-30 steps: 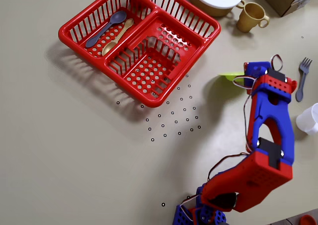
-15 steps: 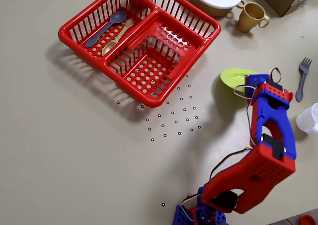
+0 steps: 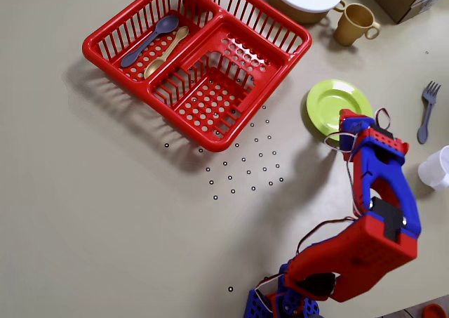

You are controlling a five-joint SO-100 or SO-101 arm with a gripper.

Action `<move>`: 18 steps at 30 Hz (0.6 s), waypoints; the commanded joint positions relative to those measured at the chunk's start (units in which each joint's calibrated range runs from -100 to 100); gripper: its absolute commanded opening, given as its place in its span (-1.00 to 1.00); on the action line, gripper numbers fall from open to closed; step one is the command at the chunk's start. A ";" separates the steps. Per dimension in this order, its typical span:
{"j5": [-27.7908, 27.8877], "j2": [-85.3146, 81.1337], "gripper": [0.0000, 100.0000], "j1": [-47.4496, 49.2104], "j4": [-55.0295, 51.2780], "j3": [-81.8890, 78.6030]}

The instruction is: Grasp the plate, place it on the cross drawn on the table.

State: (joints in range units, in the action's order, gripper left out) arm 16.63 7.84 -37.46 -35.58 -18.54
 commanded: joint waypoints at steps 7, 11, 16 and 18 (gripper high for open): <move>-0.10 -13.84 -0.41 1.64 1.33 -4.95; -1.76 -18.58 -0.49 3.58 0.37 -8.57; -6.20 -24.33 -0.67 8.96 -1.16 -11.84; -8.50 -26.61 -0.76 11.62 -1.32 -12.65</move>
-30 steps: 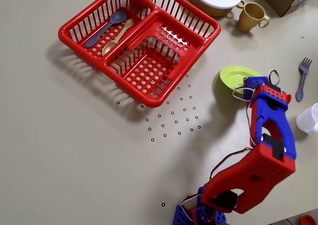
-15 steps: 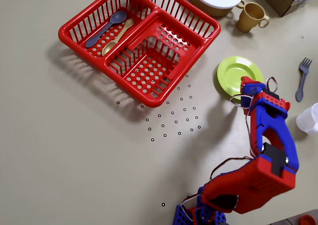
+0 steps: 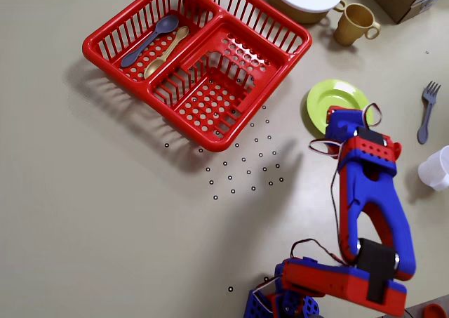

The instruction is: Grasp the plate, place it on the cross drawn on the table.

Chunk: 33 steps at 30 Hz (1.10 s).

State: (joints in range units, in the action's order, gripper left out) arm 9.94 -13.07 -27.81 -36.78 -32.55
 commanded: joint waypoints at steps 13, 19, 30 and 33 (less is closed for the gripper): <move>-15.43 -26.66 -1.00 17.62 2.53 -13.51; -15.78 -47.37 -1.00 24.22 12.43 -35.54; -13.92 -71.80 -1.00 28.74 12.03 -60.56; -12.70 -74.59 -1.00 28.82 12.03 -65.64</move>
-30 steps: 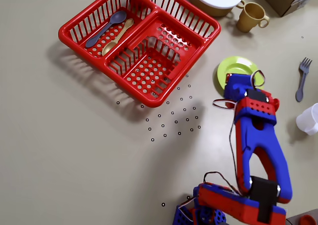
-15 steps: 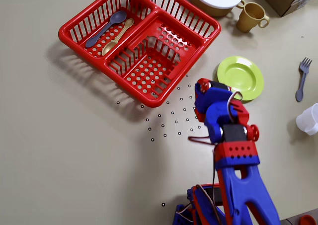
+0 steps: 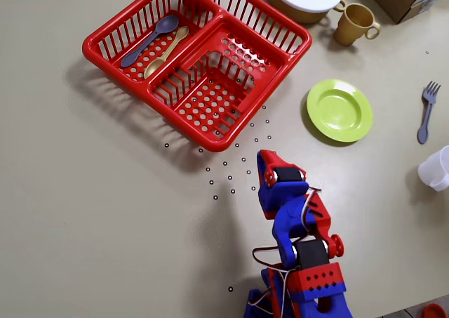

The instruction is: Grasp the plate, place it on the cross drawn on the table.

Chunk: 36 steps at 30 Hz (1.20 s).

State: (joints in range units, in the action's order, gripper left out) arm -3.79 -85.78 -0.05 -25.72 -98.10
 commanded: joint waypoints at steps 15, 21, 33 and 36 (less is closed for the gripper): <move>0.63 -10.07 -1.00 4.50 -14.96 -1.81; 3.47 -10.16 -1.00 4.14 -22.45 -1.81; 1.81 -10.16 -1.00 4.14 -25.75 -1.81; 1.81 -10.16 -1.00 4.14 -25.75 -1.81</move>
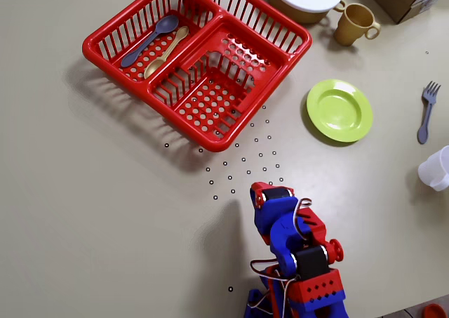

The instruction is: Grasp the plate, place it on the cross drawn on the table.

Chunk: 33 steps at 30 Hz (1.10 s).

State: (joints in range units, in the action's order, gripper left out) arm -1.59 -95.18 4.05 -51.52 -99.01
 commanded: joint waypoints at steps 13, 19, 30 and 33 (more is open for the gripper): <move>0.15 -0.76 -0.99 0.18 0.05 -0.90; 0.39 -0.68 -1.00 0.40 -0.03 -0.90; 1.12 -0.68 -1.00 1.05 -0.03 -0.90; 1.27 -0.68 -1.00 1.12 -0.03 -0.90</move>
State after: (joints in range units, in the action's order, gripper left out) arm -0.85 -95.18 4.05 -51.52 -99.01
